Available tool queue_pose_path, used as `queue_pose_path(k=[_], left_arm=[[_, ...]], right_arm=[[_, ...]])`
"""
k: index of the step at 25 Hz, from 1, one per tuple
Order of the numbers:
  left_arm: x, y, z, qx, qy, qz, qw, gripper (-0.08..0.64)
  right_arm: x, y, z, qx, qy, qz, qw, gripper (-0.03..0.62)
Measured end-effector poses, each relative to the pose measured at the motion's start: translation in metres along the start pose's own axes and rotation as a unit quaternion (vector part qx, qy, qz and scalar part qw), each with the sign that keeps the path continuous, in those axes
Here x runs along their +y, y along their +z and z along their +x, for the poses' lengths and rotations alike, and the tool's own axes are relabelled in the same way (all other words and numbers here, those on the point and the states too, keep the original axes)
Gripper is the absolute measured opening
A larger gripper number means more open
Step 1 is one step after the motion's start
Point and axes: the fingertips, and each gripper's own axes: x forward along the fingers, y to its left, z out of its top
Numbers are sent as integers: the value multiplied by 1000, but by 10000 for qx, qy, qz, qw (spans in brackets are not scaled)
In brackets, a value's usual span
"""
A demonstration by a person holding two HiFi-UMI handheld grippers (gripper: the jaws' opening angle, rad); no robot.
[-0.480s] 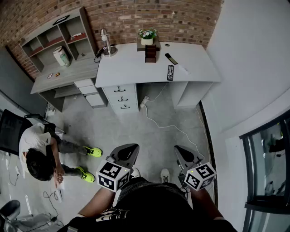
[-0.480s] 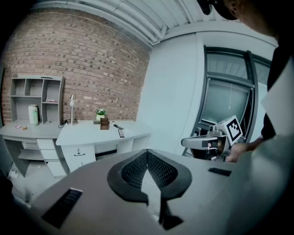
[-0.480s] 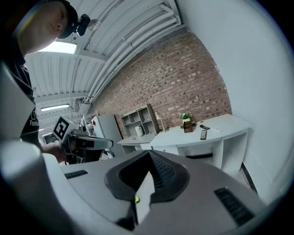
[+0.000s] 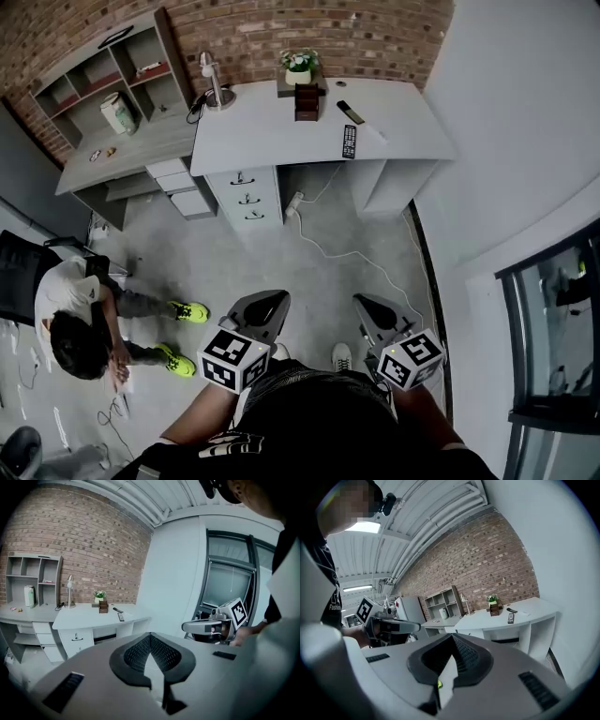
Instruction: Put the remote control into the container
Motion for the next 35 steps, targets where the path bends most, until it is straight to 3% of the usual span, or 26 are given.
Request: queue_pose_path(k=[6,13,17,21,27,35], left_arm=[[5,4,3,-71,-82,21,9999,5],[29,-5,-6,39,-52,-142,9999,6],[49,-12,-18,75,-47,-185,9998,5],[57,-19,-30,74,-209,-66,9997,6],[73,-34,-41,187,-247,-184,9994,5],[89,-39,-34,230,-182,-319,9991,5]], right_arm=[[11,13,5,-200,101,59,9997,8],[22,-13,30,228,-154,107,9996,9],[34,-16,43,139,-522,-316,9980,8],[58,-12,54,-124,-659,-349,9971,8],[81,-14,67,-48,-526,-541,9971,8],[78,-14,86,-31,-437,-471,9979,8]])
